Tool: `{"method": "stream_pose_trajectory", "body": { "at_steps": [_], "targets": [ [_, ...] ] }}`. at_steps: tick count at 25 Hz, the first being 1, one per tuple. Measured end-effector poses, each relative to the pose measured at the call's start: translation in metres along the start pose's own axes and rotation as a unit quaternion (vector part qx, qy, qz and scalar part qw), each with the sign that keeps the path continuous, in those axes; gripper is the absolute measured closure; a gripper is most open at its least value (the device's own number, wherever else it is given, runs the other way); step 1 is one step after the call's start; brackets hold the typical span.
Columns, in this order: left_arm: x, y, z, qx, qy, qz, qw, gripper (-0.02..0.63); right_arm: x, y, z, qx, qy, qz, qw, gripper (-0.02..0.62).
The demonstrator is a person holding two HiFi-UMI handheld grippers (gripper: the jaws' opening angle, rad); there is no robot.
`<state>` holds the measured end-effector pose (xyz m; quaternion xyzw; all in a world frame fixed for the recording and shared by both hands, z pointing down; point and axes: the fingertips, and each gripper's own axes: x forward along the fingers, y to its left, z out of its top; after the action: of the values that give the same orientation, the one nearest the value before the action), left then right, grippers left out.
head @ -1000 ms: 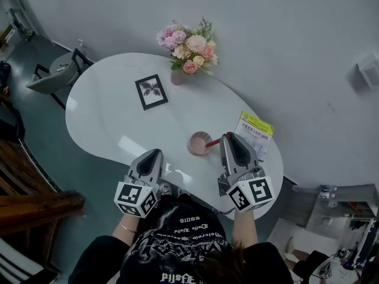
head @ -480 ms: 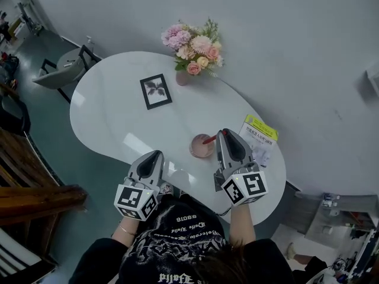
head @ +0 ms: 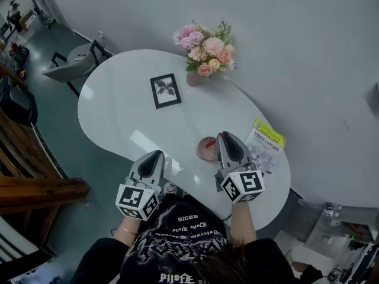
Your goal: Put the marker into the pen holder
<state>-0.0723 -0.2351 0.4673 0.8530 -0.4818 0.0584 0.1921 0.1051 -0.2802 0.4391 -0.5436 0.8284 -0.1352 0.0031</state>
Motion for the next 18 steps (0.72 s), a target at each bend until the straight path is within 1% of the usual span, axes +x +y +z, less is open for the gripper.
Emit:
{"method": "stream_pose_trajectory", "body": {
  "at_steps": [8,12,18],
  "targets": [
    [-0.001,0.006,-0.003,-0.002,0.002,0.014,0.9999,0.571,0.005,-0.009,-0.027,0.016,0.018,-0.008,1.0,0.523],
    [-0.001,0.006,-0.007,0.002,0.008,0.018,0.9998,0.571,0.007,-0.012,-0.038,0.029,0.022,-0.004,0.999,0.523],
    [-0.001,0.007,-0.017,0.003,0.021,0.025,0.9995,0.571,0.01,-0.011,-0.053,0.033,0.036,0.0,0.999,0.523]
  ]
}}
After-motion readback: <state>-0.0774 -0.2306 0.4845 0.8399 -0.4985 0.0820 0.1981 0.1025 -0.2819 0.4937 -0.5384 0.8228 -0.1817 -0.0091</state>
